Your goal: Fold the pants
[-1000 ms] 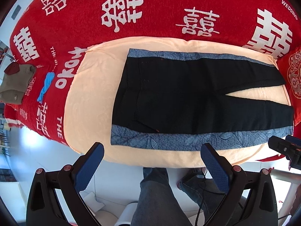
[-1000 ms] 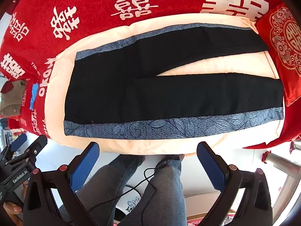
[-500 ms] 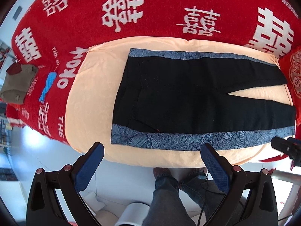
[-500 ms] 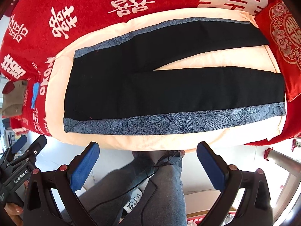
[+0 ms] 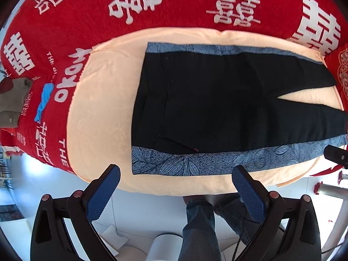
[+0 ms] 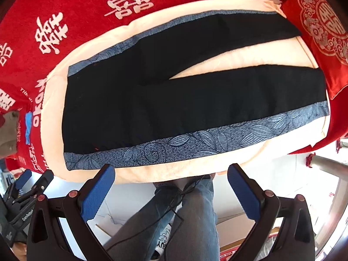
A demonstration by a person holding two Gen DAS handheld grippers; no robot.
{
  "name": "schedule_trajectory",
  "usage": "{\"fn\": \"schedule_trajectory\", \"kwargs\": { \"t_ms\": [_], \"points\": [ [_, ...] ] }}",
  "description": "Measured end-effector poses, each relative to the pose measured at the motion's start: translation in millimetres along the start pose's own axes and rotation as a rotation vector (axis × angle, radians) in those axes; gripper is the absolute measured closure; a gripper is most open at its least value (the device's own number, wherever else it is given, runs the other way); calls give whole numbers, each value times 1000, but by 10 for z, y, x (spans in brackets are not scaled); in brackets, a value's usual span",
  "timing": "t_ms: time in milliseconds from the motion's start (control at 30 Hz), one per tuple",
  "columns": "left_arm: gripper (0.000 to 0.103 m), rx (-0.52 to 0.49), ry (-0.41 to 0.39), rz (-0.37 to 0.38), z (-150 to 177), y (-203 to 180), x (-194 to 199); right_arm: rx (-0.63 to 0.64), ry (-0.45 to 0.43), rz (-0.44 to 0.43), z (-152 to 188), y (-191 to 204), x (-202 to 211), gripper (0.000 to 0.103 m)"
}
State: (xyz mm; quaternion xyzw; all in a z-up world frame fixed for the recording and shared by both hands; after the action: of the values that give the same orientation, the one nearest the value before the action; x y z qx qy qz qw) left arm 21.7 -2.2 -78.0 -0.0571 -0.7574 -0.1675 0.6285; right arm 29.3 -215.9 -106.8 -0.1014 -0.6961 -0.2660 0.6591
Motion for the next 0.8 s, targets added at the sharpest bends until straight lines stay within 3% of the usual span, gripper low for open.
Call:
{"fn": "schedule_trajectory", "kwargs": {
  "t_ms": [300, 433, 533, 667, 733, 800],
  "points": [
    [0, -13, 19, 17, 1, -81, -518, -2, 26, 22, 20, -47, -589, 0],
    [0, 34, -15, 74, -14, -67, -679, 17, 17, -18, -5, -49, -772, 0],
    [0, 131, -54, 183, 12, 21, -766, 18, 6, -157, 10, 43, -871, 0],
    [0, 268, -50, 385, 141, 136, -903, -8, 72, -551, 182, 282, -1108, 0],
    [0, 316, -27, 451, 247, 175, -999, -40, 117, -670, 310, 338, -1283, 4],
    [0, 336, -10, 480, 345, 198, -1085, -66, 144, -715, 435, 348, -1481, 13]
  ]
}}
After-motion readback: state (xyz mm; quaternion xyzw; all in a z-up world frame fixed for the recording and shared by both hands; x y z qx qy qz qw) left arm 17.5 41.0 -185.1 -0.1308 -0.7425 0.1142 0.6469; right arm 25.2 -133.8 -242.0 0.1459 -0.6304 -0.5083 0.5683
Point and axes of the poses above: each gripper's, at about its wrist camera, not at the fingertips, and x roughly against the way its jaws point, y to its left, z to its underside, the point moved 6 cm from there along -x, roughly the way its jaws point, and after that the axes turned 4 degrees about -z, right-handed, at the moved point
